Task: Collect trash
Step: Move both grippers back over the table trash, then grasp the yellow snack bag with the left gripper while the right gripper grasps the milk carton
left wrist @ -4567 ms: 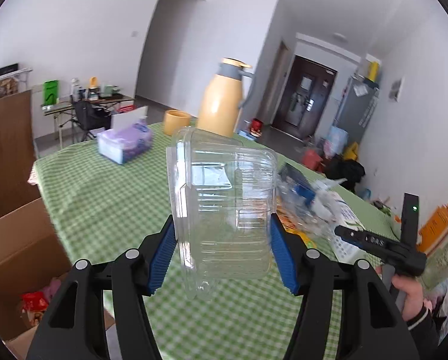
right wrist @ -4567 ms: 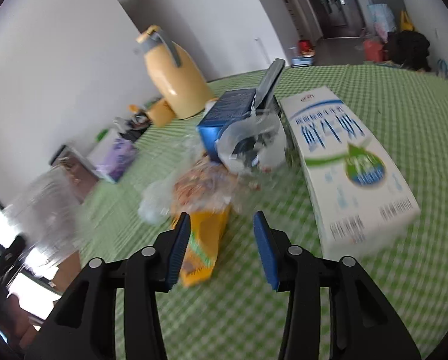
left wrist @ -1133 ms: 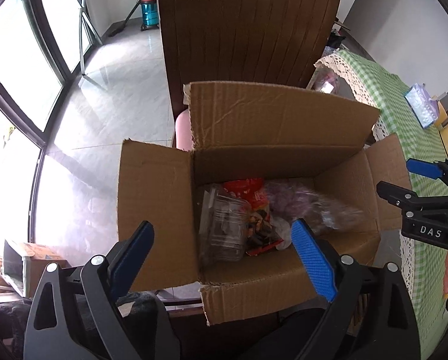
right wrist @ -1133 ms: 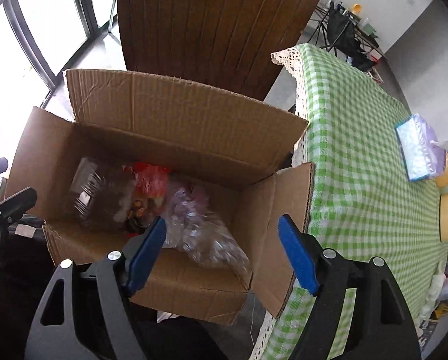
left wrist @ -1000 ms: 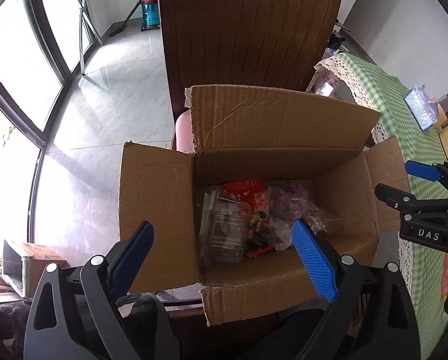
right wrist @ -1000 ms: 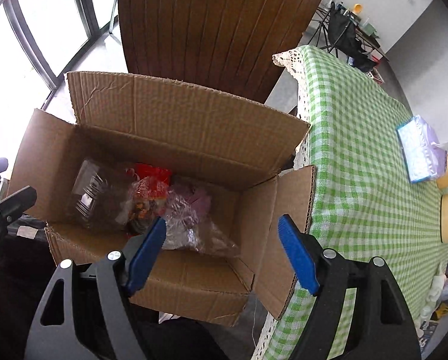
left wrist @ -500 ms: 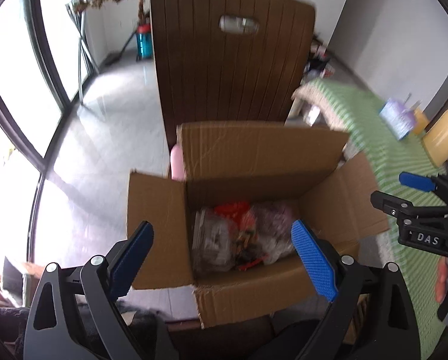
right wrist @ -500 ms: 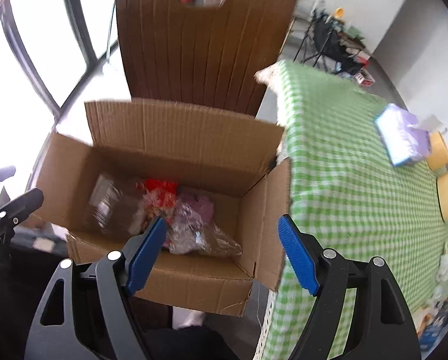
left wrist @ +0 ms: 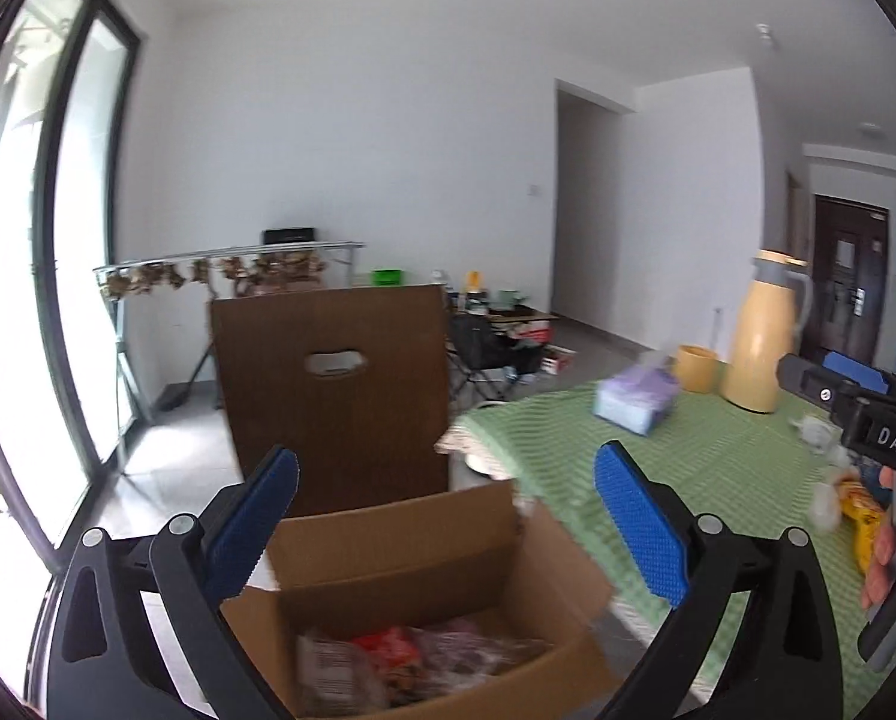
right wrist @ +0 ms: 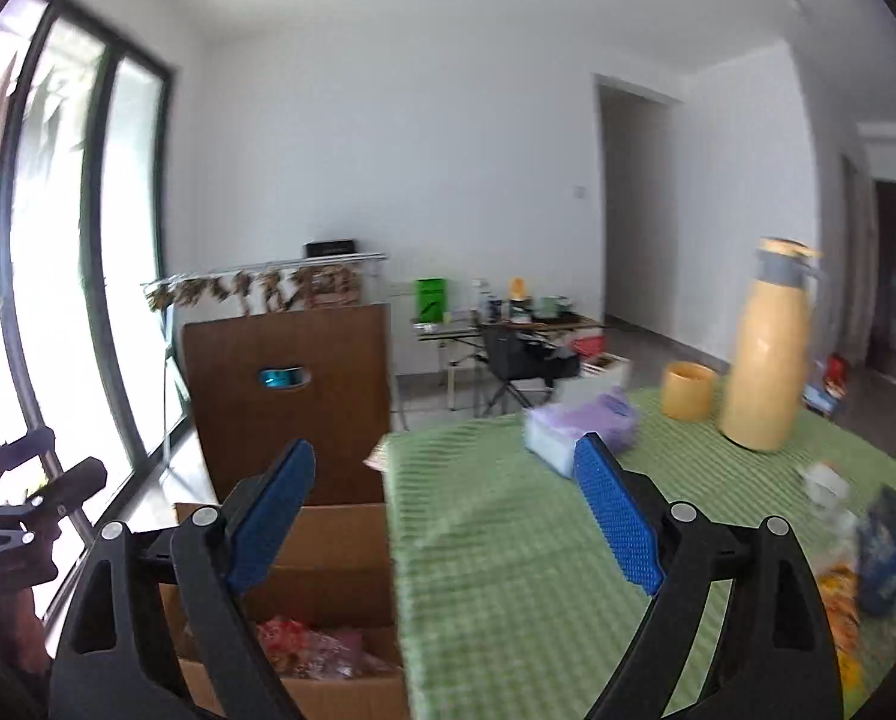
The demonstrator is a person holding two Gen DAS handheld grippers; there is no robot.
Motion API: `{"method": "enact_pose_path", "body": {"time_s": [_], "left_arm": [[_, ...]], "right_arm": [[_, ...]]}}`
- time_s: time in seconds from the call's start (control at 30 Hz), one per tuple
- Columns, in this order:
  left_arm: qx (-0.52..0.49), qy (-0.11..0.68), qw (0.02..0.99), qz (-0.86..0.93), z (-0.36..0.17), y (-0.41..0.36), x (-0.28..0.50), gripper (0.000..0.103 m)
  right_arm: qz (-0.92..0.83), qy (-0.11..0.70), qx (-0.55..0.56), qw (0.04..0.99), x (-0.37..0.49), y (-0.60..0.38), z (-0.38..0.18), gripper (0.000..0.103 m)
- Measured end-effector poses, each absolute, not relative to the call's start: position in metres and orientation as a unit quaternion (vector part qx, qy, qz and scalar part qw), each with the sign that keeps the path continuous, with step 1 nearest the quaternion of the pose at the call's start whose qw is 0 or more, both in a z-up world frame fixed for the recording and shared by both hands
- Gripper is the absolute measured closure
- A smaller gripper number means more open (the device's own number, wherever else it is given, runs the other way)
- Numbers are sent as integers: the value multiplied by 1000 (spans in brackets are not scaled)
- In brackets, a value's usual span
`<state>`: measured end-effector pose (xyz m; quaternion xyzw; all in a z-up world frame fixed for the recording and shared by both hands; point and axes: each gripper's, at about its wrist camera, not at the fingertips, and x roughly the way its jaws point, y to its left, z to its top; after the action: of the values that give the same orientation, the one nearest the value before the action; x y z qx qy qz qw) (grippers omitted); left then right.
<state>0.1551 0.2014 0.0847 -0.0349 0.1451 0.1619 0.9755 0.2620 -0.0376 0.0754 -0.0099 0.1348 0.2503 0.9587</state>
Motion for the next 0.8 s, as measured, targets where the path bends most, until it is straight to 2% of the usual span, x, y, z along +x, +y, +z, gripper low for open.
{"method": "enact_pose_path", "body": {"time_s": [0.2, 0.47, 0.6, 0.8], "left_arm": [[-22, 166, 983, 80, 83, 127, 178, 7], [-39, 231, 961, -145, 51, -44, 235, 7], [-51, 304, 929, -204, 13, -129, 268, 7], [27, 345, 919, -188, -31, -212, 308, 7]], "right_arm": [[131, 129, 15, 983, 240, -162, 66, 18], [-91, 187, 78, 975, 191, -350, 43, 18], [-132, 203, 90, 966, 166, -394, 28, 18], [-146, 233, 111, 955, 154, -425, -1, 18]]}}
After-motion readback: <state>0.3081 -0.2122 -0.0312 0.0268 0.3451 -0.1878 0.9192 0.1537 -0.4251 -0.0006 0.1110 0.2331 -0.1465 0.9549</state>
